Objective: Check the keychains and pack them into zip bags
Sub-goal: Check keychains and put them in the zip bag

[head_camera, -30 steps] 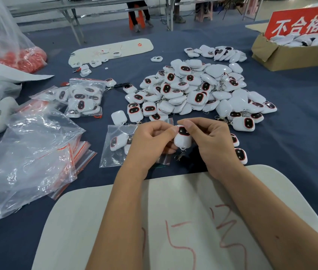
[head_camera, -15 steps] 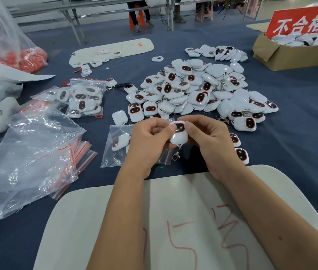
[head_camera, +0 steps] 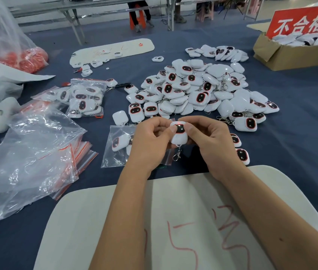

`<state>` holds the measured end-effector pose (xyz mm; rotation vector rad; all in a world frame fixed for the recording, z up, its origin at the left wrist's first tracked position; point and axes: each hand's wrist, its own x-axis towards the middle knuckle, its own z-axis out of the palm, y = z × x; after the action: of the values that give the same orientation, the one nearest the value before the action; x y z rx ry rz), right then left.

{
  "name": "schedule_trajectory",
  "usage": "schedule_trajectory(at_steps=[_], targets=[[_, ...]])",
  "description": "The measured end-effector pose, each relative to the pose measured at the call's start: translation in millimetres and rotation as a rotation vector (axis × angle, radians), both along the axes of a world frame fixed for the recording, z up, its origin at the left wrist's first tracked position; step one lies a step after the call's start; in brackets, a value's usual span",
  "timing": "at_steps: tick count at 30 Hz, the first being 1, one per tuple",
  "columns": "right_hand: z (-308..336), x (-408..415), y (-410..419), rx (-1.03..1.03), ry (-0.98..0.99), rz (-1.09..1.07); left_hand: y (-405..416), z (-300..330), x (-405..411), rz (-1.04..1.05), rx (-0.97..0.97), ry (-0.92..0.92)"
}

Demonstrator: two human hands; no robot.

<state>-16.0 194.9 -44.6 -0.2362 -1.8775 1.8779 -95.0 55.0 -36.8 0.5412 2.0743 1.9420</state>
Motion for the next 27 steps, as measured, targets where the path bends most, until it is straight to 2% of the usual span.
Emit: schedule_trajectory(at_steps=[7, 20, 27], targets=[[-4.3, -2.7, 1.9, 0.087, -0.036, -0.077, 2.3, 0.3, 3.3, -0.024, -0.009, 0.023], [-2.2, -1.6, 1.3, 0.165, -0.032, -0.076, -2.3, 1.3, 1.2, -0.047, -0.007, 0.082], [-3.4, -3.5, -1.9, 0.078, -0.078, -0.002, 4.5, 1.4, -0.3, 0.123, 0.002, 0.110]])
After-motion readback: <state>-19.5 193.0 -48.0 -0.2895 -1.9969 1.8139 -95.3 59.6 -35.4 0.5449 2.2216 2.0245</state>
